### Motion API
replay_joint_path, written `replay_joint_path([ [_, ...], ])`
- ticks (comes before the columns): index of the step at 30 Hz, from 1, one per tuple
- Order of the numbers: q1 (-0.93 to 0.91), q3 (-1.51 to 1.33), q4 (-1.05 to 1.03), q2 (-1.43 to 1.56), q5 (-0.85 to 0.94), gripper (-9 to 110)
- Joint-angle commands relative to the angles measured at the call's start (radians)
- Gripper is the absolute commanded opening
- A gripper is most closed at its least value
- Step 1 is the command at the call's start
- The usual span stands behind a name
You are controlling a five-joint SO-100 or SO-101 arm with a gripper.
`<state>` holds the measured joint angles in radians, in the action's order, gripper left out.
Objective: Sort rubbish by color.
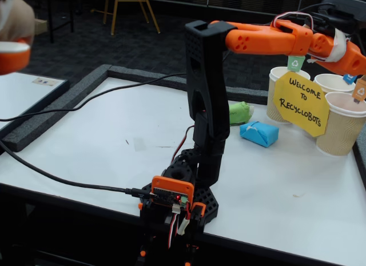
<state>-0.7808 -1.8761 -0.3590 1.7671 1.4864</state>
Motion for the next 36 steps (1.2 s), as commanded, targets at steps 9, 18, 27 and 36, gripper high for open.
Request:
replay_joint_path([
  [9, 0.014, 0.112, -0.321, 0.316, -0.014, 0],
  [18, 0.037, 0.094, -0.775, 0.670, -0.015, 0],
  [27, 0.087, 0.232, -1.270, 0.765, -0.017, 0],
  [36, 0.103, 0.236, -1.319, 0.769, -0.054, 0],
])
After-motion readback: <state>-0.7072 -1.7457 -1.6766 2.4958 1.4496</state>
